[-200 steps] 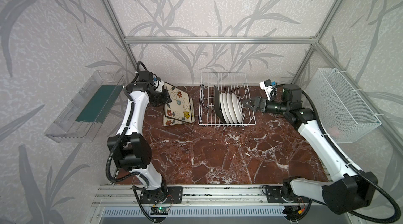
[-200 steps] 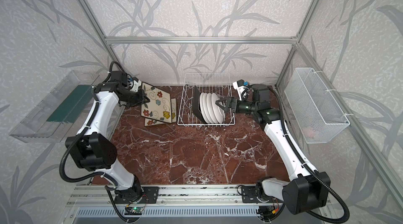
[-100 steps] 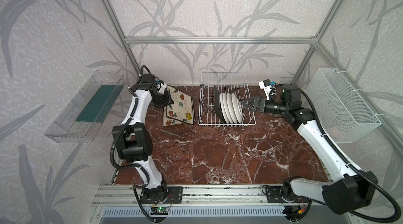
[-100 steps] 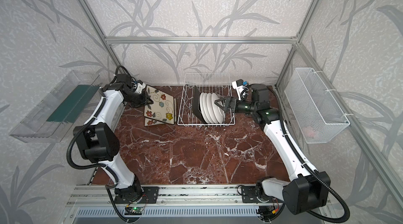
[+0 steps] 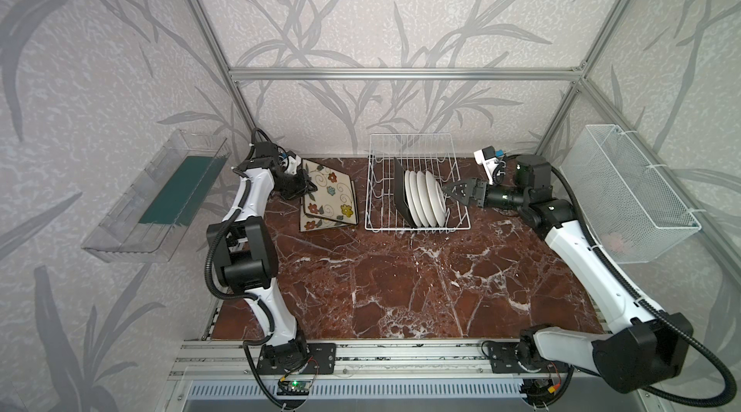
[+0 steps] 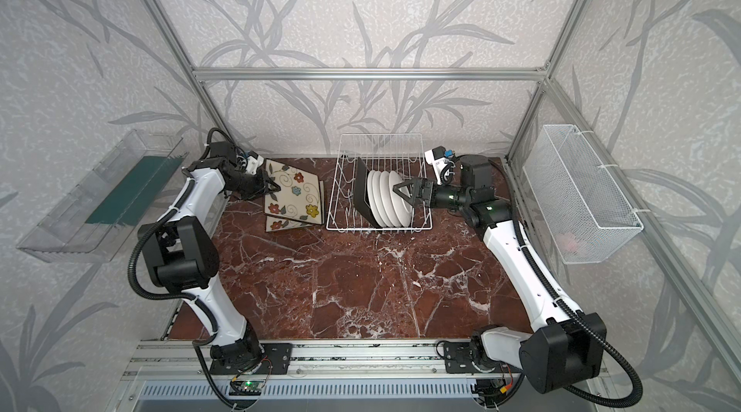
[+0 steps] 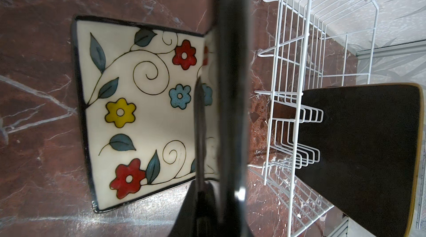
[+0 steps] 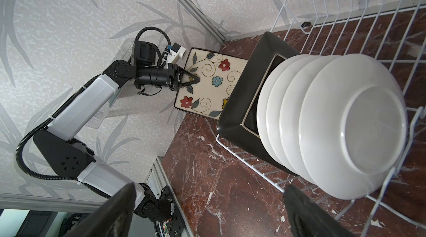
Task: Unload the plates from the dish rack
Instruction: 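Lower the flower plate onto the table beside the first flower plate with the left gripper, then open the left gripper and release the flower plate onto the stack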
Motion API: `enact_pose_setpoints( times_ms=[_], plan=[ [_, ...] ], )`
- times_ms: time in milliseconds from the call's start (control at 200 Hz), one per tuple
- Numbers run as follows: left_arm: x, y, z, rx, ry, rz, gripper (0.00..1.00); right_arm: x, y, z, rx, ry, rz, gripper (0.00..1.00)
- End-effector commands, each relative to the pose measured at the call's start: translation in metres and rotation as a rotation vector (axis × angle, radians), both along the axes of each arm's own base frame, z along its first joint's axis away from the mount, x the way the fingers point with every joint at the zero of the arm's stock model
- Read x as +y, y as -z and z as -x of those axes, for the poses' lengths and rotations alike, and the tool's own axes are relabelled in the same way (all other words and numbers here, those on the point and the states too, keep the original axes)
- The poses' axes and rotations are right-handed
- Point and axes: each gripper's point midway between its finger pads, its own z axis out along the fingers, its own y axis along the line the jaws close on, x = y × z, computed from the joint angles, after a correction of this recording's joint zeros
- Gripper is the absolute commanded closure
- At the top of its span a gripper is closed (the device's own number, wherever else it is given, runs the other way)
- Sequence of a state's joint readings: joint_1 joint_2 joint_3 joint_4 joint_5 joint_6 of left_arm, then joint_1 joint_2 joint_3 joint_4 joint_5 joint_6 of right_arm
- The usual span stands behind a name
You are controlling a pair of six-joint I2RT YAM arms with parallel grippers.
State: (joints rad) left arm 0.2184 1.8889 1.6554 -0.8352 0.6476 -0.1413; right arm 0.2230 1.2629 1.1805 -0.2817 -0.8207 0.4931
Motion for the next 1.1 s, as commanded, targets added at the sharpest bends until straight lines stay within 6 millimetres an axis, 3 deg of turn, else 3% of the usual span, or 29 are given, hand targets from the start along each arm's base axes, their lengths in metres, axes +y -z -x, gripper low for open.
enact_pose_setpoints(
  times_ms=[0,410,640,1095],
  plan=[
    [-0.013,-0.031,-0.009,-0.118,0.059,0.095,1.00,0.004,-0.004,0.001,-0.018,-0.022,-0.012,0.01],
    [0.005,-0.005,-0.016,-0.061,0.019,0.182,1.00,0.011,-0.003,0.007,-0.010,-0.051,0.004,0.01],
    [0.004,0.002,-0.017,-0.057,0.047,0.197,1.00,0.017,-0.002,0.006,-0.004,-0.066,0.008,0.01],
    [0.021,0.044,-0.013,0.064,0.032,0.170,1.00,0.021,-0.010,0.005,-0.018,-0.082,0.012,0.01]
  ],
)
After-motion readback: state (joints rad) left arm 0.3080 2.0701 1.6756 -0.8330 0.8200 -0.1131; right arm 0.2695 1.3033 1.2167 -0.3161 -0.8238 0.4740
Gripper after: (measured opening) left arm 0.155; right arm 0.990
